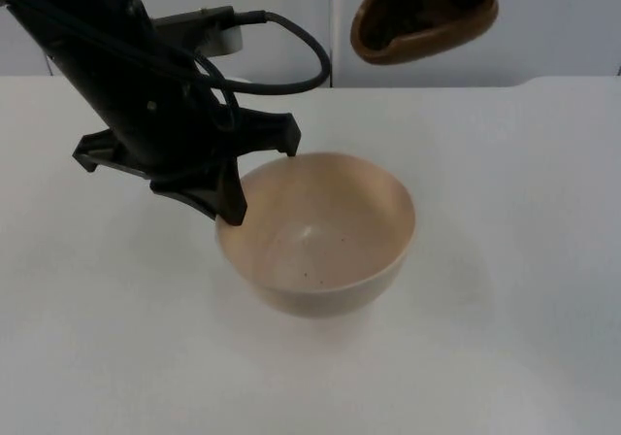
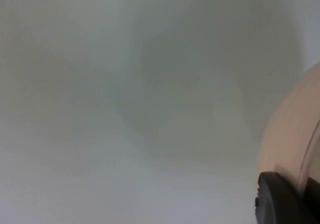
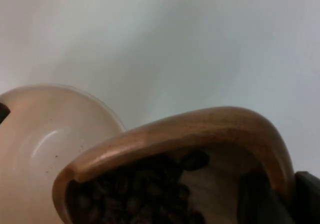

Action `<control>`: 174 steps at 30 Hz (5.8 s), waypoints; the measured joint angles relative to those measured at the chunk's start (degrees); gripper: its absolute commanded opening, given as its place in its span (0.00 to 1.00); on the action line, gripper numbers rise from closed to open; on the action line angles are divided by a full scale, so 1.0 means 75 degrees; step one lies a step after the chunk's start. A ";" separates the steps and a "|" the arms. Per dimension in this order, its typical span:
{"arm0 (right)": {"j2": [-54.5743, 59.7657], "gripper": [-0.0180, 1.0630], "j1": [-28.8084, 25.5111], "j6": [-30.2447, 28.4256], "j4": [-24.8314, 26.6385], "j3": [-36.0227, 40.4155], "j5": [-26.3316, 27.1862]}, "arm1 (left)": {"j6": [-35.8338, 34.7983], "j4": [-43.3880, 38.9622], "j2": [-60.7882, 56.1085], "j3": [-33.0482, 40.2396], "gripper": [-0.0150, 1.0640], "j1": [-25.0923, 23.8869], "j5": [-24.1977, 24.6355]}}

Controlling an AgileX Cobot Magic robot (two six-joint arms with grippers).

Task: Pick up the bowl with the left hand and pour the coffee beans from the cup into the bowl with the right hand.

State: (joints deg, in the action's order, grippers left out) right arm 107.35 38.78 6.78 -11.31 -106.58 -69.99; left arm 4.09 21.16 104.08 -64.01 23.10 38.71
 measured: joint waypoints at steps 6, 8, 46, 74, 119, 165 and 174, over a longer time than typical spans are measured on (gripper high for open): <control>0.0166 0.02 0.0086 0.0015 -0.0182 0.0015 0.0000 | 0.0000 0.0000 0.0000 0.0000 0.01 0.0000 0.0000; 0.0302 0.02 0.0236 0.0015 -0.0360 0.0049 -0.0007 | 0.0000 0.0000 0.0000 0.0000 0.01 0.0000 0.0000; 0.0430 0.02 0.2437 0.1207 -0.5215 0.0598 -0.0018 | 0.0000 0.0000 0.0000 0.0000 0.01 0.0000 -0.0033; 0.0430 0.02 0.3001 0.0734 -0.6535 0.0598 -0.0018 | 0.0000 0.0000 0.0000 0.0000 0.01 0.0000 -0.0033; 0.0446 0.02 0.3491 0.0302 -0.7709 0.1219 -0.0004 | 0.0000 0.0000 0.0000 0.0000 0.01 0.0000 -0.0063; 0.0446 0.02 0.3475 0.0697 -0.7408 0.1219 -0.0004 | 0.0000 0.0000 0.0000 0.0000 0.01 0.0000 -0.0122; 0.0446 0.02 0.3195 0.0746 -0.6710 0.1219 -0.0004 | 0.0000 0.0000 0.0000 0.0000 0.01 0.0000 -0.0122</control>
State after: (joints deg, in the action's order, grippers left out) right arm 110.69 62.74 12.38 -61.64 -97.44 -70.03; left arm 4.09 21.16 104.08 -64.01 23.10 37.80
